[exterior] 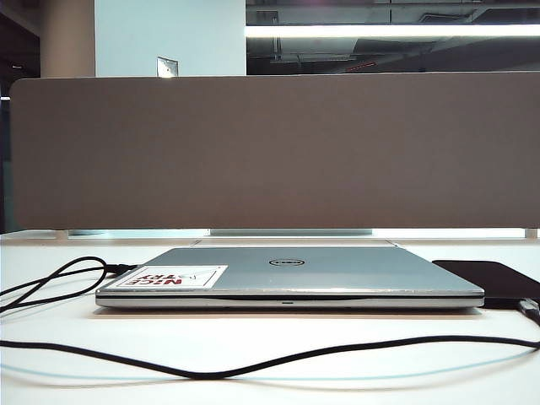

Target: Pick up the charging cable and the phone, plug the charging cable into the charging port on the phone, and finally place them back on the table.

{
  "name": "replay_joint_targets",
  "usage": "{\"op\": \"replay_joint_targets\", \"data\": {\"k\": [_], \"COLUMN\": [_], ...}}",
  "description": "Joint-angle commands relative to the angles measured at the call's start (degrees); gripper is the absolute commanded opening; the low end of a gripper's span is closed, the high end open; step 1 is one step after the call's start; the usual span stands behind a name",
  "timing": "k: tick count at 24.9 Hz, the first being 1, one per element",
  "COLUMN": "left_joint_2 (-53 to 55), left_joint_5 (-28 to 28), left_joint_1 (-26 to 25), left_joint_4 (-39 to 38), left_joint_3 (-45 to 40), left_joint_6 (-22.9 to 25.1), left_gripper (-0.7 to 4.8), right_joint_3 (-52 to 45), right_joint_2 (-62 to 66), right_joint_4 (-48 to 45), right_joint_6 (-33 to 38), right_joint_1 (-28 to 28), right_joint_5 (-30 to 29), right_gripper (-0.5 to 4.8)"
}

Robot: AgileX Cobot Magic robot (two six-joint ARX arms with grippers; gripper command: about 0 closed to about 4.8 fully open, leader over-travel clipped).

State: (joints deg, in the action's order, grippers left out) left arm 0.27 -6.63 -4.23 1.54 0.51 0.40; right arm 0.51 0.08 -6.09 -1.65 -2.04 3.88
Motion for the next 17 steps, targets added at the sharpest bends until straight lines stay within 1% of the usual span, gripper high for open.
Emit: {"op": "replay_joint_targets", "data": {"k": [1,17], "left_joint_2": [0.0,0.0], "left_joint_5": [0.0,0.0], "left_joint_1": [0.0,0.0], "left_joint_4": [0.9,0.9], "left_joint_3": [0.0,0.0], "left_joint_6": [0.0,0.0], "left_gripper": [-0.06,-0.06], "right_joint_3": [0.0,0.0], "right_joint_2": [-0.1,-0.1], "right_joint_4": [-1.7,-1.2], "right_joint_6": [-1.2,-1.2], "right_joint_1": [0.0,0.0], "right_joint_5": [0.1,0.7], "right_gripper": [-0.06,-0.06]}}
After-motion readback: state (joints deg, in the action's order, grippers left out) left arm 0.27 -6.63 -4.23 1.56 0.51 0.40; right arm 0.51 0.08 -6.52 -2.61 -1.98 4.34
